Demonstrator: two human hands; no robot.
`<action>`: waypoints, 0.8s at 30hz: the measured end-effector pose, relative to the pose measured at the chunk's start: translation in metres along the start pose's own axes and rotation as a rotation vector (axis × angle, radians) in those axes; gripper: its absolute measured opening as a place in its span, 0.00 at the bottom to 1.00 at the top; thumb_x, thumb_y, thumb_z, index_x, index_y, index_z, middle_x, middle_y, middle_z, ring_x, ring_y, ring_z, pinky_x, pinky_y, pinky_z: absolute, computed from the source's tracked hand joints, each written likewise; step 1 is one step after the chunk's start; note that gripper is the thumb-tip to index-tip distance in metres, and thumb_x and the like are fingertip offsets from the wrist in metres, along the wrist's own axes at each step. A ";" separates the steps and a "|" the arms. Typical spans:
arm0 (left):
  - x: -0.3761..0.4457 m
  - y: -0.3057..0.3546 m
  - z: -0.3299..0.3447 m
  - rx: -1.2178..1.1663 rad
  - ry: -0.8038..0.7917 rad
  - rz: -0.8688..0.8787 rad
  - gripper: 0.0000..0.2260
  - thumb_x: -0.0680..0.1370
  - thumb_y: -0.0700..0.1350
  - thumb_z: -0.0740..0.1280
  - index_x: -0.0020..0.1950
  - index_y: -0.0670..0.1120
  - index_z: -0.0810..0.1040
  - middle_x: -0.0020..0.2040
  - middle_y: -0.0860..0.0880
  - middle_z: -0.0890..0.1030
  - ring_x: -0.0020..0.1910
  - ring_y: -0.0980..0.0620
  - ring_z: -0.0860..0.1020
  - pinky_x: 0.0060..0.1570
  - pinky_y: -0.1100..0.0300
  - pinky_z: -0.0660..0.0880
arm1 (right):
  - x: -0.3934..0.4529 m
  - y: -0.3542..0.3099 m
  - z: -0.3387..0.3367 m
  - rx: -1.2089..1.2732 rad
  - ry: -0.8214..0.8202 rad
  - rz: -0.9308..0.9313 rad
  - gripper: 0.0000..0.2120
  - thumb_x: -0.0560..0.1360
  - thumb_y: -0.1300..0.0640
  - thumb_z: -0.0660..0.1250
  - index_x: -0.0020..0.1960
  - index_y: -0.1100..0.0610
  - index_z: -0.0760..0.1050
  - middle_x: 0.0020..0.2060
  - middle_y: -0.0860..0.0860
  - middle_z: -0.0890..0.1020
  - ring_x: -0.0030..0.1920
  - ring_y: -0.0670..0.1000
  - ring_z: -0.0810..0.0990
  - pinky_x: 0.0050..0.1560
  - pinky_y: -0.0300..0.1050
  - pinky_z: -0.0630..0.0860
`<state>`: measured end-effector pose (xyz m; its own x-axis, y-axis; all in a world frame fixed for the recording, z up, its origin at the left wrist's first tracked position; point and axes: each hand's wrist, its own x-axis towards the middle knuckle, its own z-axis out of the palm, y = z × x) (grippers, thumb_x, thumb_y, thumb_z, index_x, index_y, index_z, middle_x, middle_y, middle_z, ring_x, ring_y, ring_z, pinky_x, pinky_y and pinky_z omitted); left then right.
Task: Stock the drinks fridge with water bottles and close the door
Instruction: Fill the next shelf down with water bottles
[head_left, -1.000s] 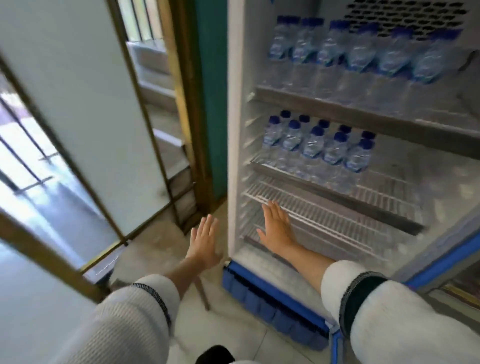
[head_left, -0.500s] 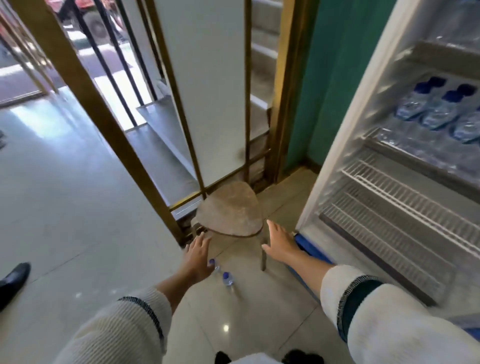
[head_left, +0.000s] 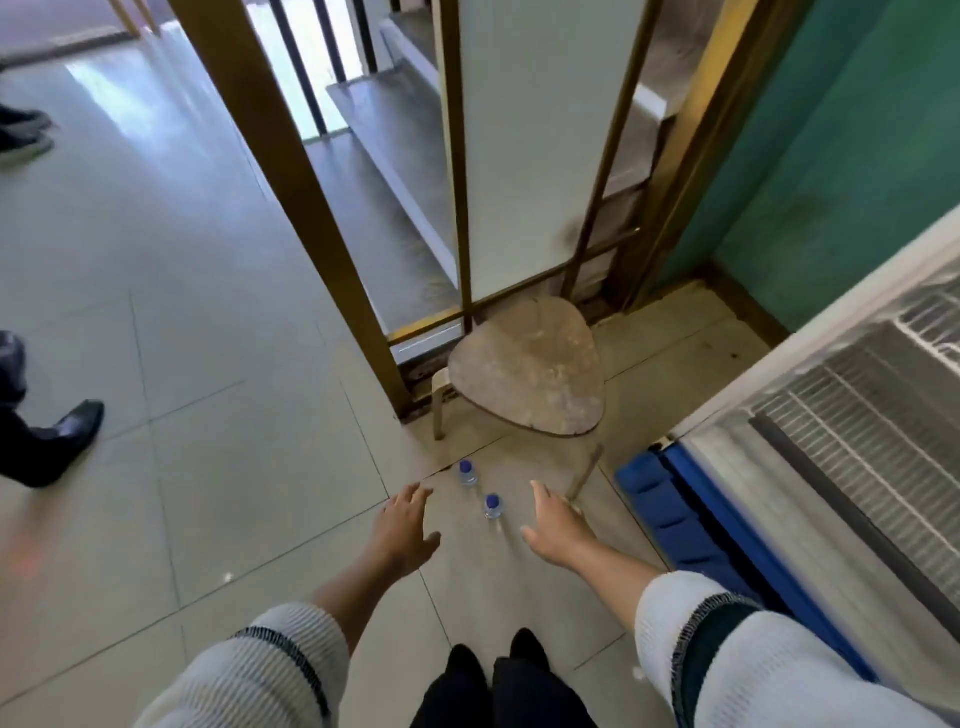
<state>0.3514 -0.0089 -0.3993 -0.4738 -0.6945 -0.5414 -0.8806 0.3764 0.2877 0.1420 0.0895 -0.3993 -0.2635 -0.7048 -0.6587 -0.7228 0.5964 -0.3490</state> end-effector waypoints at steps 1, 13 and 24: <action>0.015 -0.007 0.012 -0.026 0.000 -0.017 0.31 0.77 0.51 0.68 0.76 0.47 0.60 0.76 0.47 0.61 0.74 0.47 0.63 0.72 0.54 0.62 | 0.017 0.002 0.011 -0.006 -0.013 -0.008 0.34 0.78 0.52 0.63 0.78 0.57 0.49 0.72 0.56 0.65 0.72 0.57 0.65 0.71 0.52 0.60; 0.245 -0.090 0.230 -0.326 -0.006 -0.217 0.28 0.76 0.49 0.69 0.73 0.45 0.64 0.72 0.47 0.67 0.69 0.49 0.68 0.67 0.57 0.66 | 0.274 0.079 0.181 0.064 -0.116 -0.030 0.34 0.74 0.45 0.68 0.73 0.54 0.56 0.70 0.54 0.68 0.68 0.56 0.68 0.66 0.49 0.68; 0.417 -0.113 0.358 -0.753 0.270 -0.226 0.44 0.66 0.49 0.80 0.75 0.45 0.61 0.71 0.47 0.70 0.69 0.48 0.69 0.66 0.51 0.70 | 0.430 0.123 0.302 0.170 0.102 -0.286 0.38 0.63 0.43 0.78 0.68 0.46 0.66 0.59 0.48 0.80 0.57 0.50 0.79 0.59 0.45 0.76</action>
<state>0.2546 -0.1215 -0.9409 -0.1852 -0.8636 -0.4690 -0.6766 -0.2340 0.6981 0.1328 -0.0241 -0.9269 -0.1347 -0.8823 -0.4510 -0.6625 0.4187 -0.6212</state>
